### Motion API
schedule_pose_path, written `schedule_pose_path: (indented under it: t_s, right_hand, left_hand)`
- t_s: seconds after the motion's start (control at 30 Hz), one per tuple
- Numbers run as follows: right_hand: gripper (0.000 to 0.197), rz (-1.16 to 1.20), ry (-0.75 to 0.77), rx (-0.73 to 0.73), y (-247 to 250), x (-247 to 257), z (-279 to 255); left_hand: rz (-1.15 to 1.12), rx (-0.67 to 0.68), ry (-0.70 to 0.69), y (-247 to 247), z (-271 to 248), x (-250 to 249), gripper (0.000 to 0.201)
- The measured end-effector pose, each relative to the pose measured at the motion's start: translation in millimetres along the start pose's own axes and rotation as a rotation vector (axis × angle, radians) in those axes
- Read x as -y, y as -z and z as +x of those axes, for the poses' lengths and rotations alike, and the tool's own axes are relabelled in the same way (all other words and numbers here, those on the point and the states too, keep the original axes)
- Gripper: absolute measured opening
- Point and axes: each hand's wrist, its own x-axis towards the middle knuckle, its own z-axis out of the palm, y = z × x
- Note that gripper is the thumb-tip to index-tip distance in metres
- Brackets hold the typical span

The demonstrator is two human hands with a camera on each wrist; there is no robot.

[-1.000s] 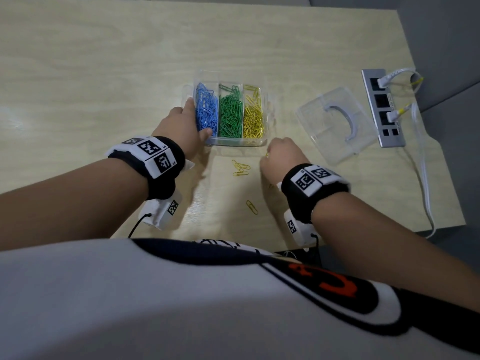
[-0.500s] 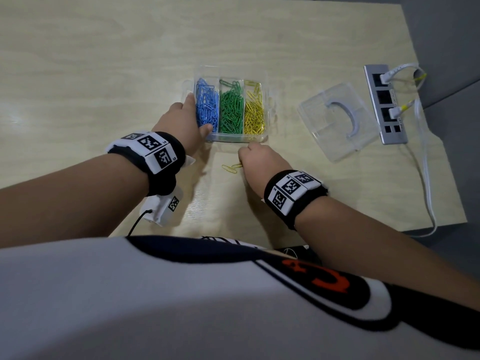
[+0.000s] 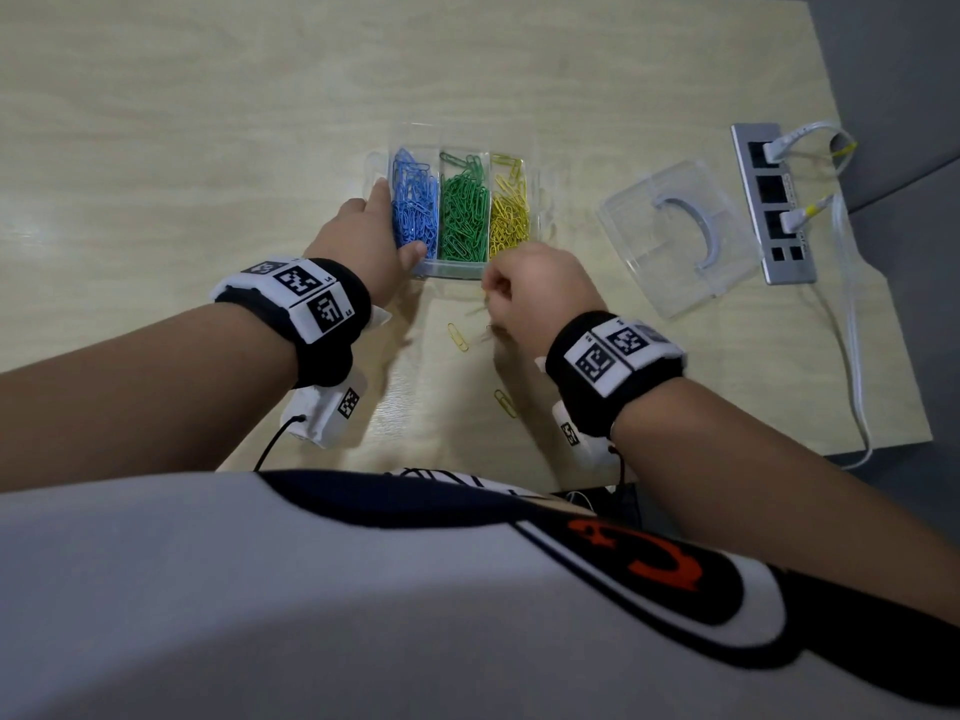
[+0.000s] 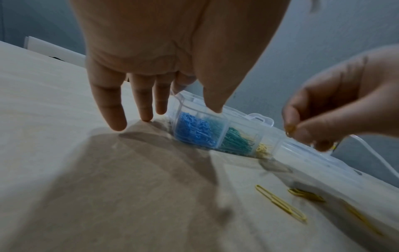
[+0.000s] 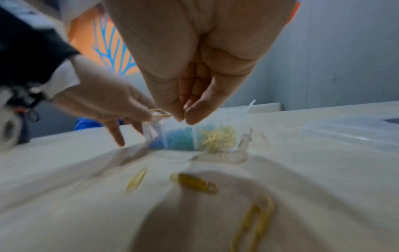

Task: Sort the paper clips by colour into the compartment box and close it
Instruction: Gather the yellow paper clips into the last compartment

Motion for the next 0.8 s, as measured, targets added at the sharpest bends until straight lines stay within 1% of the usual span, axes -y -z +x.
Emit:
schedule_pose_path:
  t_s: [0.07,0.13,0.2,0.3,0.37,0.4,0.43,0.5,0.53,0.57,0.63,0.73,0.8]
  right_hand:
    - [0.016,0.078,-0.065,-0.101,13,1,6]
    - [0.022,0.148,-0.135,-0.172,22,0,12]
    - [0.029,0.156,-0.181,-0.163,26,-3,14]
    - [0.038,0.101,-0.253,-0.094,26,-11,9]
    - [0.038,0.070,-0.342,-0.006,26,-19,2]
    - [0.036,0.033,-0.403,0.067,26,-23,-2]
    - [0.036,-0.028,-0.462,0.166,26,-26,-8]
    - [0.044,-0.157,-0.539,0.388,22,-30,-20]
    - [0.047,-0.187,-0.556,0.455,18,-29,-27]
    - [0.049,-0.187,-0.557,0.480,13,-28,-32]
    - [0.045,-0.129,-0.517,0.443,1,-22,-36]
    - [0.037,-0.046,-0.385,0.347,-12,-13,-31]
    - [0.034,-0.048,-0.291,0.332,-14,-8,-27]
  left_hand:
    - [-0.002,-0.002,0.001,0,0,0,0.067]
    - [-0.002,-0.003,0.001,1,0,0,0.067]
    - [-0.001,-0.004,0.000,1,1,0,0.066]
    - [-0.004,-0.004,0.000,0,0,0,0.066]
    - [-0.007,-0.006,-0.001,0,0,0,0.066]
    - [-0.007,-0.007,-0.002,0,0,0,0.066]
    - [-0.008,-0.007,-0.003,0,0,0,0.066]
    - [-0.012,-0.004,0.000,1,0,0,0.066]
    - [-0.011,-0.003,0.002,0,0,0,0.066]
    - [-0.009,-0.002,0.003,1,0,-1,0.066]
    - [-0.006,0.001,0.009,1,0,-1,0.066]
    - [0.002,0.005,0.012,2,0,-1,0.065]
    - [0.007,0.004,0.010,2,-1,-2,0.064]
